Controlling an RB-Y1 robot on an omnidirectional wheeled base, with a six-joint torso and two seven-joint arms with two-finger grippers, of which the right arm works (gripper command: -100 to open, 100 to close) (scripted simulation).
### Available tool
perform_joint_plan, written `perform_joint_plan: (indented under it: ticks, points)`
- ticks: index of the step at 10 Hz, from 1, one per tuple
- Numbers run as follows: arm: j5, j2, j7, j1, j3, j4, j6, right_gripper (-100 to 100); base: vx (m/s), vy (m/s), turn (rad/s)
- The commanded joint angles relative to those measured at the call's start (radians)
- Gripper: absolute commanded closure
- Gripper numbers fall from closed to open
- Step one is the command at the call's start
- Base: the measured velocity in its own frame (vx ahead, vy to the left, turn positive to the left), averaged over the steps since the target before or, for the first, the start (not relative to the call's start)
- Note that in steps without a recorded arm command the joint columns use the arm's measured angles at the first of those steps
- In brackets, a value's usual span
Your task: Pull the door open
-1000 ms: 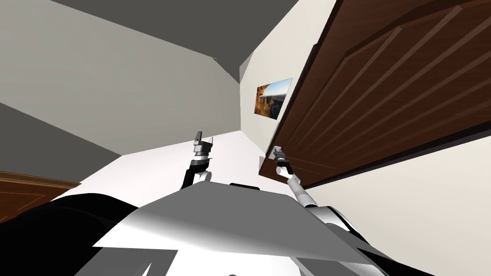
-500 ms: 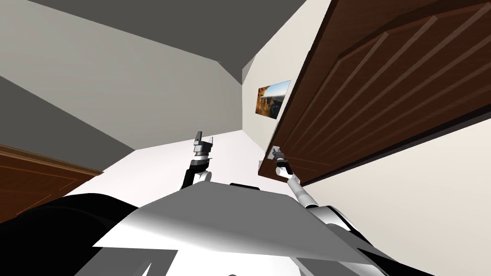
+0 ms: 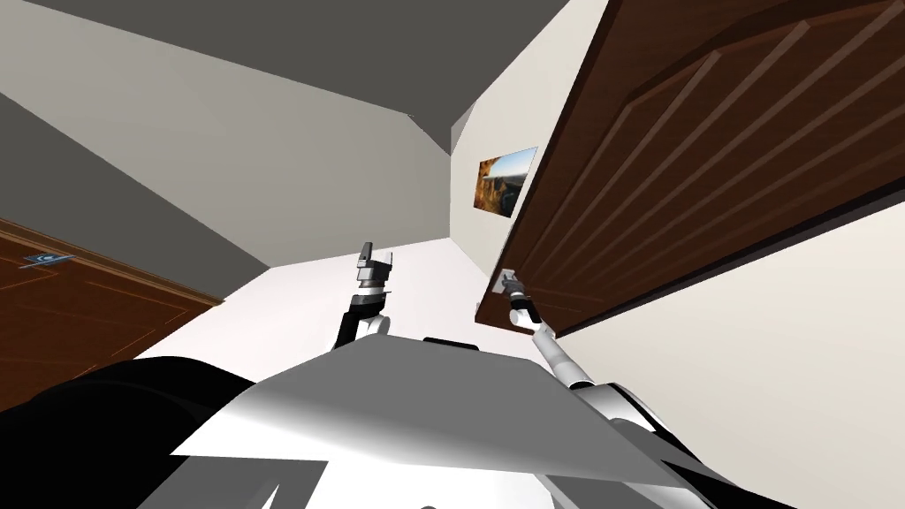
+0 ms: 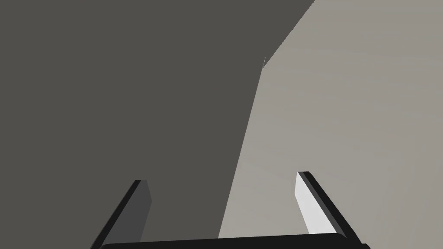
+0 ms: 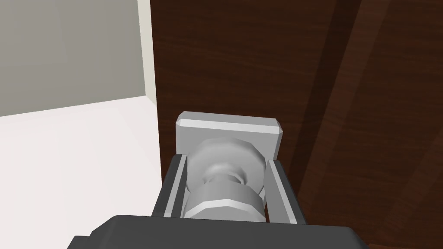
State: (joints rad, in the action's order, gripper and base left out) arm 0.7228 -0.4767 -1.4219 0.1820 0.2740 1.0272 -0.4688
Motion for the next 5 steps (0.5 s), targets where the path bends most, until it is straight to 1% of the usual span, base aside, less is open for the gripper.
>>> perform_joint_plan:
  ticks: [1,3,5]
  points:
    - [-0.004,-0.009,-0.022,-0.004,0.028,-0.005,0.001,100,-0.184,-0.090,0.090]
    - [-0.007,-0.025,-0.041,-0.013,0.053,0.008,-0.002,100,-0.202,-0.092,0.099]
    - [-0.010,-0.037,-0.057,-0.021,0.072,0.019,-0.004,100,-0.172,-0.101,0.080]
